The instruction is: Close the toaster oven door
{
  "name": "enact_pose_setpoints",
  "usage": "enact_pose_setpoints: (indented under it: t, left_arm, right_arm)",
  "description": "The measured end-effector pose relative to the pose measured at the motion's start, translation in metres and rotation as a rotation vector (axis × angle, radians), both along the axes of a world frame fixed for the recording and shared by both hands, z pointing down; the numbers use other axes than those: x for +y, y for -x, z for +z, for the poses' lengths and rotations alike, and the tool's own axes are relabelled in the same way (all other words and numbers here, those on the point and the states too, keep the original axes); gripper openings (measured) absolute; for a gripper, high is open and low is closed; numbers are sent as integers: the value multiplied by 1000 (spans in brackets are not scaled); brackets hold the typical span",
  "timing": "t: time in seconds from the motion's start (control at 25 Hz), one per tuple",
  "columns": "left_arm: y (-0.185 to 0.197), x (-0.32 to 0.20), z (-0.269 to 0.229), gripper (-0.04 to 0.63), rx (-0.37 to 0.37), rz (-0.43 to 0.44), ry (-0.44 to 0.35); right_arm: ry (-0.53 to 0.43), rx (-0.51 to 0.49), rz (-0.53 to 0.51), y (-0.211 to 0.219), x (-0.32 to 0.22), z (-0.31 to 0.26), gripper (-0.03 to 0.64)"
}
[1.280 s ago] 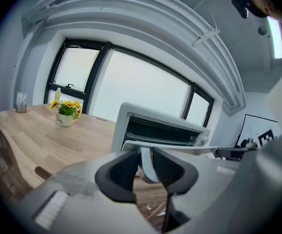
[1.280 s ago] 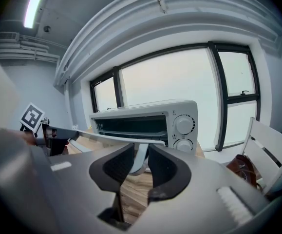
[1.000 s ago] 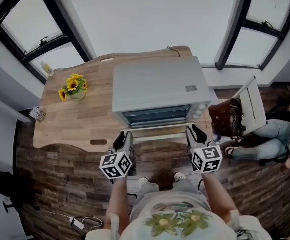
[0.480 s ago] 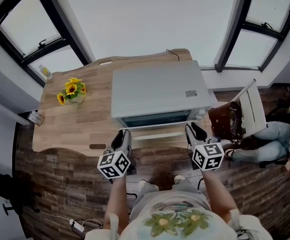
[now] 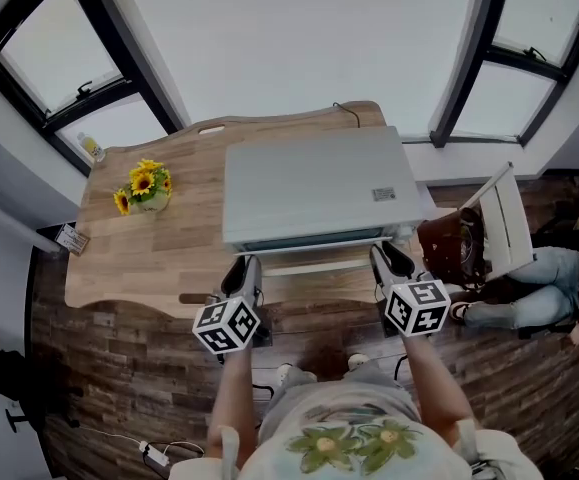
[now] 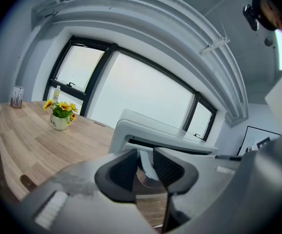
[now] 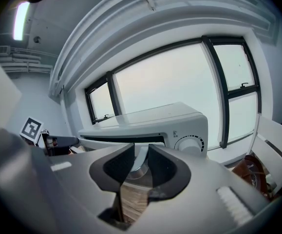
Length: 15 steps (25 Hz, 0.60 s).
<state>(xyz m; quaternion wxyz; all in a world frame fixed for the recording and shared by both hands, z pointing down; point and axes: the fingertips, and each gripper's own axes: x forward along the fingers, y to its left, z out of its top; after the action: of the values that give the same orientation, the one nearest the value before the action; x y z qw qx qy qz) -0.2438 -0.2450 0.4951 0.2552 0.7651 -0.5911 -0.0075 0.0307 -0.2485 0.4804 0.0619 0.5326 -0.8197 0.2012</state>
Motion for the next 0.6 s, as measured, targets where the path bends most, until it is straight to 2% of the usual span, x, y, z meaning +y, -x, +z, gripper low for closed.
enact_pose_setpoints:
  t: [0.6]
  left_arm:
    - [1, -18, -6, 114, 8, -3, -13]
  right_arm:
    - [-18, -42, 25, -1, -18, -6, 91]
